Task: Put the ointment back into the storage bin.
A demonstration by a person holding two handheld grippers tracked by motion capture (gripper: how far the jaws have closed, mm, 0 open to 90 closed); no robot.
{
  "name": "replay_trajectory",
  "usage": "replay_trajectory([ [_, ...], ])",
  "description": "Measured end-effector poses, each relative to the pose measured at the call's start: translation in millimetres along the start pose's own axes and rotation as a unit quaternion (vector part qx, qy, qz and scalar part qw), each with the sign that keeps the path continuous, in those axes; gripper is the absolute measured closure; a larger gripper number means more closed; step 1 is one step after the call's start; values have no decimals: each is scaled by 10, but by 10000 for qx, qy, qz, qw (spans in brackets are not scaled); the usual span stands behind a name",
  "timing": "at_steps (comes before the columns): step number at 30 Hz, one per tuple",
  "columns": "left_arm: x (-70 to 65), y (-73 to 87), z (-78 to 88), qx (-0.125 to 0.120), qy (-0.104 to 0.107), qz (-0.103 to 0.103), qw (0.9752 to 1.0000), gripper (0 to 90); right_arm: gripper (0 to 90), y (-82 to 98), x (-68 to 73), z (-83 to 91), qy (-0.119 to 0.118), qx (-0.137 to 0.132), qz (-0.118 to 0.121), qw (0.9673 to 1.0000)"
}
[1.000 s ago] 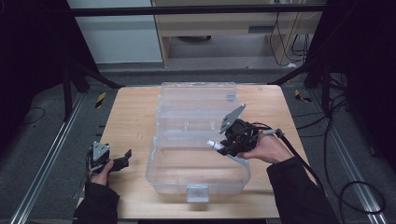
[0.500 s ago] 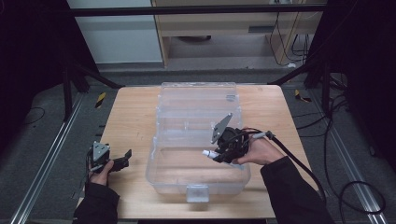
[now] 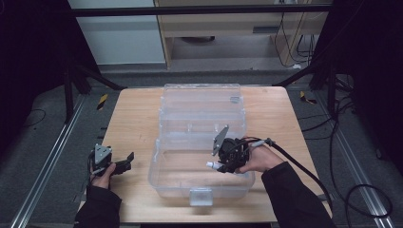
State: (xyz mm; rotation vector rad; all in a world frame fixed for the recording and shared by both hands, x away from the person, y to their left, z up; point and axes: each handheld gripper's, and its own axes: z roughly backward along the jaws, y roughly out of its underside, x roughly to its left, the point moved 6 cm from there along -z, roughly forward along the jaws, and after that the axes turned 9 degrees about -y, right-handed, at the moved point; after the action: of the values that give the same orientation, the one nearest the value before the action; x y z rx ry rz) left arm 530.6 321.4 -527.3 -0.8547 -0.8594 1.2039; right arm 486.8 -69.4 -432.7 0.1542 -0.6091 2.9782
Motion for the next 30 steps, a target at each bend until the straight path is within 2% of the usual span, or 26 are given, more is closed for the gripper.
replay_trajectory([
  [7, 1, 0, 0, 0, 1, 5, 10000, 15, 699, 53, -7, -104, -58, 109, 8, 9999],
  [12, 1, 0, 0, 1, 0, 8, 10000, 15, 698, 85, -16, -200, -99, 249, 140, 9995],
  [22, 2, 0, -1, -1, 1, 13, 10000, 15, 698, 121, -28, -348, -171, 484, 135, 9986],
  [30, 2, 0, -1, -1, 2, 13, 10000, 15, 698, 136, -46, -446, -195, 639, 225, 9975],
])
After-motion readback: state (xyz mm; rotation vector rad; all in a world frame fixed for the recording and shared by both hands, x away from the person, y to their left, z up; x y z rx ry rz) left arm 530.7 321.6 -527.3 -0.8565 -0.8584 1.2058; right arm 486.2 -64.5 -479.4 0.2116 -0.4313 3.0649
